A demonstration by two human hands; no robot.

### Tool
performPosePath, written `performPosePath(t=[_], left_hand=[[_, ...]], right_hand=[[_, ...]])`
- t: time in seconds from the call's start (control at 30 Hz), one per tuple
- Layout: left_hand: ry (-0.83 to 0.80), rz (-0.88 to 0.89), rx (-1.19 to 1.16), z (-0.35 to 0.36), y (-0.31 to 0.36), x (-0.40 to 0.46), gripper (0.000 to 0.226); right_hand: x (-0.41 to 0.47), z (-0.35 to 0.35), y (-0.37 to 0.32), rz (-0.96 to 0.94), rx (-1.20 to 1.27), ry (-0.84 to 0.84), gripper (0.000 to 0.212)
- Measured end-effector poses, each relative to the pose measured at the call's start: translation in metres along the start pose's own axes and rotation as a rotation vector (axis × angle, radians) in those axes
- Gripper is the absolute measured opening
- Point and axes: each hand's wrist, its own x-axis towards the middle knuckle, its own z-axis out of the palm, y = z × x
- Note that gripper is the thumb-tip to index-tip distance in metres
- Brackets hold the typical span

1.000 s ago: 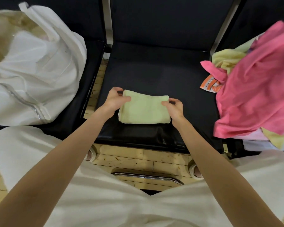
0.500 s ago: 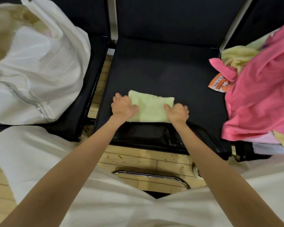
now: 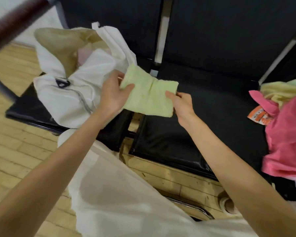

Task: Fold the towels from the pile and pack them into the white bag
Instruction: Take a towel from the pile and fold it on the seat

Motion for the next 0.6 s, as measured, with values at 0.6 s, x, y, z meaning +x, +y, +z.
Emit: performPosePath(t=[0.6], left_hand=[[0.327,0.112,0.131,-0.198,-0.044,0.178,0.028]], right_hand=[[0.073,0.230,-0.146,-0.608,-0.347,-0.132,0.026]])
